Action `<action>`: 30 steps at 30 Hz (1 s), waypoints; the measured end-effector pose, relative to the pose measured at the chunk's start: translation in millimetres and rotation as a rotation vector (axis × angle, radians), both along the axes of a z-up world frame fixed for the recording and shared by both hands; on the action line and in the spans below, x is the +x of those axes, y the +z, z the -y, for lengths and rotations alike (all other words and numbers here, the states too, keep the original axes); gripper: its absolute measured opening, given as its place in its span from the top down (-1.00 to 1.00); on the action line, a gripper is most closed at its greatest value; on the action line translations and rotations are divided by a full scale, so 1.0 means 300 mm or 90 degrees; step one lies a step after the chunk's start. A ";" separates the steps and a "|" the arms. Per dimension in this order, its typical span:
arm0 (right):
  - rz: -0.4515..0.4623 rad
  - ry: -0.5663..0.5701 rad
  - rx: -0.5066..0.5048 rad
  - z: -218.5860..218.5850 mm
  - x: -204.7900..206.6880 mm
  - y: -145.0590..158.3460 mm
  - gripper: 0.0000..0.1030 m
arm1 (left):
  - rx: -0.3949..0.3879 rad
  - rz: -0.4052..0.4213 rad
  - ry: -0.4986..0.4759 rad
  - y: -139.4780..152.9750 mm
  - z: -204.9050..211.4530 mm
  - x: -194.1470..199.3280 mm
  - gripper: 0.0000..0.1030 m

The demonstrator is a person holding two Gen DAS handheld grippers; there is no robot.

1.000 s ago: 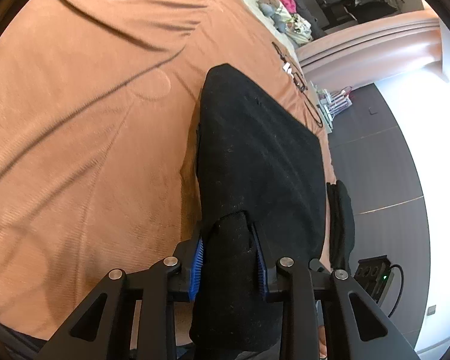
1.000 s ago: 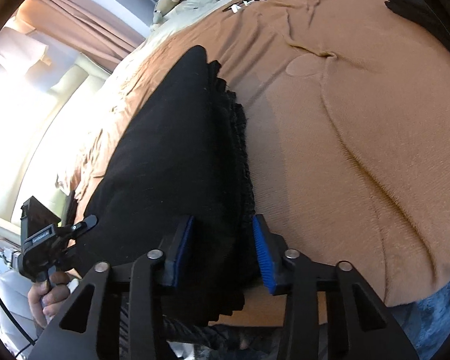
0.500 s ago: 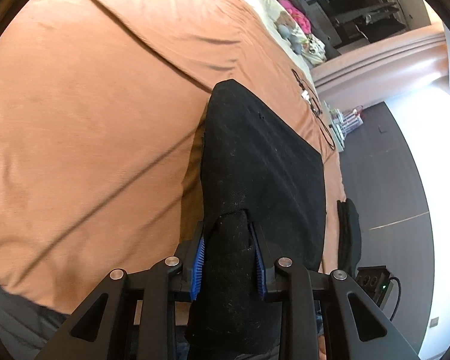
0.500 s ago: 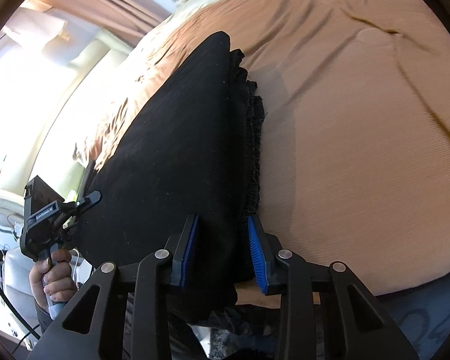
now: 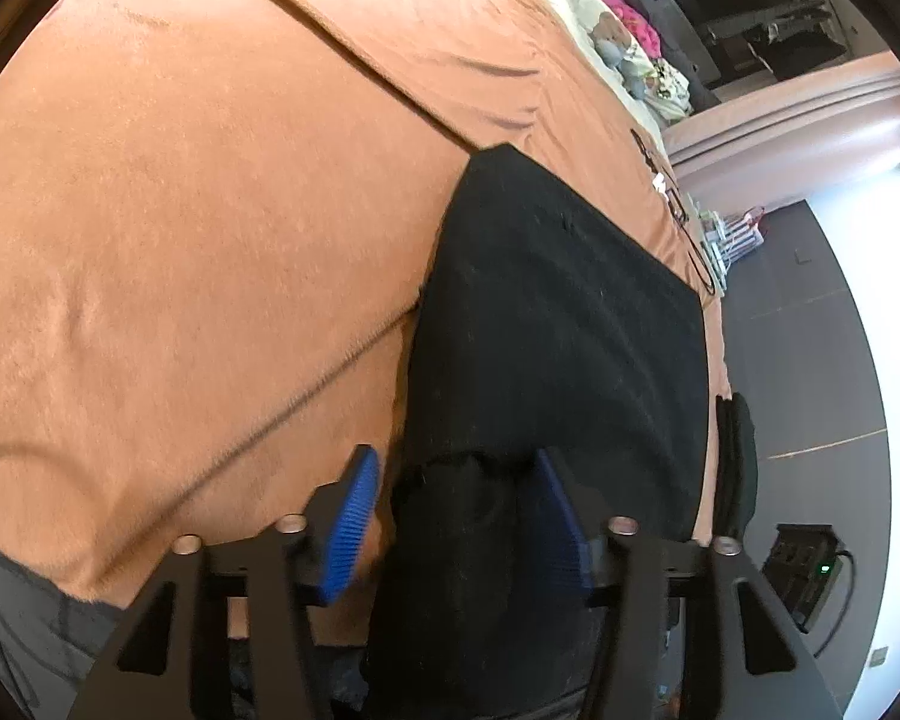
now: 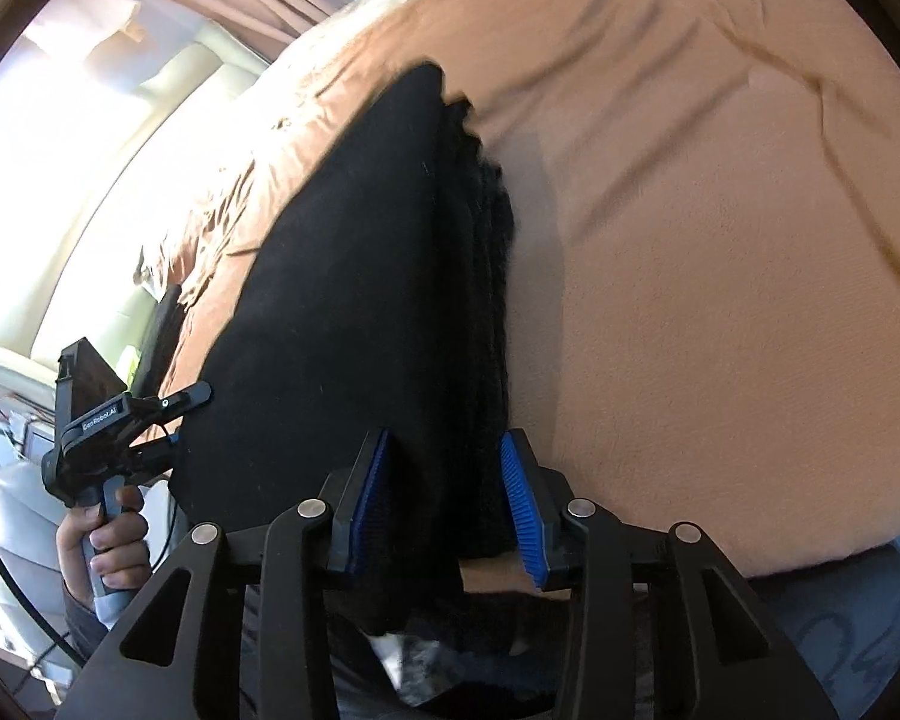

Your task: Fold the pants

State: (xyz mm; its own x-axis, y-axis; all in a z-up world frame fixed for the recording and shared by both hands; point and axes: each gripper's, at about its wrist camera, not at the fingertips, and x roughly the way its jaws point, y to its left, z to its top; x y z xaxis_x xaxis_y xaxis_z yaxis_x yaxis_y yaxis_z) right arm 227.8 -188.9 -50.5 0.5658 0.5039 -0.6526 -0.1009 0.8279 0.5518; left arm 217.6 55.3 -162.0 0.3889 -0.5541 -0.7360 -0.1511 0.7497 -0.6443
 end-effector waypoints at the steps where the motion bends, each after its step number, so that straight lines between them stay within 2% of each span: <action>1: 0.005 0.001 0.003 -0.005 0.004 0.009 0.29 | 0.002 0.001 0.001 -0.001 -0.008 0.010 -0.14; 4: 0.015 0.005 -0.017 -0.003 0.060 0.034 0.29 | -0.012 0.008 0.000 -0.001 -0.018 0.033 -0.14; 9: 0.020 0.010 -0.016 -0.018 0.153 0.038 0.29 | -0.015 0.003 -0.007 -0.012 -0.010 0.092 -0.14; 13: 0.016 0.009 -0.023 -0.061 0.173 0.011 0.29 | -0.016 -0.002 -0.010 -0.025 -0.014 0.126 -0.14; 21: 0.024 -0.007 -0.024 -0.078 0.261 0.033 0.29 | -0.016 -0.016 -0.022 -0.051 -0.004 0.204 -0.14; 30: 0.034 -0.019 -0.020 -0.076 0.331 0.018 0.49 | -0.008 -0.021 -0.034 -0.055 0.018 0.295 -0.10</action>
